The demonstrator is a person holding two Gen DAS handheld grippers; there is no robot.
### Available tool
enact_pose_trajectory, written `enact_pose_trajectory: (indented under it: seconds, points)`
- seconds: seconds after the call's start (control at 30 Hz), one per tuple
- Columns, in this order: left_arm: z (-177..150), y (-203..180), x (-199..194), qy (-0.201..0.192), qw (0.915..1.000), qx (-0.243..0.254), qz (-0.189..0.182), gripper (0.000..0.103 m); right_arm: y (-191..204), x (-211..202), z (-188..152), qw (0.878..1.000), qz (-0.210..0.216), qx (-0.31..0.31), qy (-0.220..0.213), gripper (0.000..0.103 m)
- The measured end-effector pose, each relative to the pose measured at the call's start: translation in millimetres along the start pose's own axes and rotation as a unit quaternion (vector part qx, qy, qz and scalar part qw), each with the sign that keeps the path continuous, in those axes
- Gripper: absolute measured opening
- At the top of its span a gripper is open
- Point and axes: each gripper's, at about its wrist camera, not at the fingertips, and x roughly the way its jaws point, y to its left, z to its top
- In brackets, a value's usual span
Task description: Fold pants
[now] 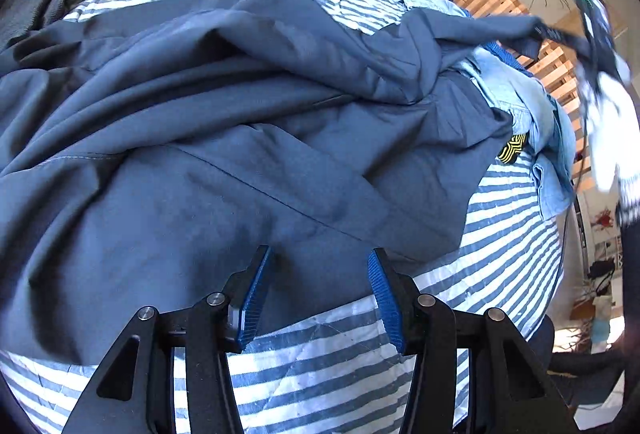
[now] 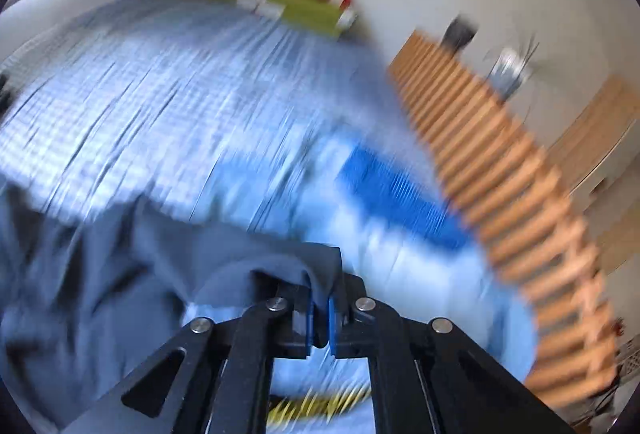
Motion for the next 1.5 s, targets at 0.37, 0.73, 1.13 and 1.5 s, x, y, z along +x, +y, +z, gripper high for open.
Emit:
enact_pose_trajectory:
  seconds: [0.37, 0.73, 1.13, 1.5]
  points:
    - [-10, -2, -18, -0.008, 0.9999, 0.009, -0.003, 0.053, -14, 6, -96, 0.978, 0.189, 0.065, 0.066, 0.054]
    - [-38, 42, -61, -0.054, 0.9958, -0.073, 0.010, 0.053, 28, 28, -161, 0.933, 0.282, 0.167, 0.150, 0.003]
    - [-103, 179, -202, -0.185, 0.9501, -0.218, 0.126, 0.056, -63, -109, -193, 0.919, 0.306, 0.243, 0.045, 0.002]
    - [-93, 226, -218, -0.193, 0.9371, -0.240, 0.165, 0.076, -54, -123, -179, 0.979, 0.115, 0.160, 0.049, 0.044]
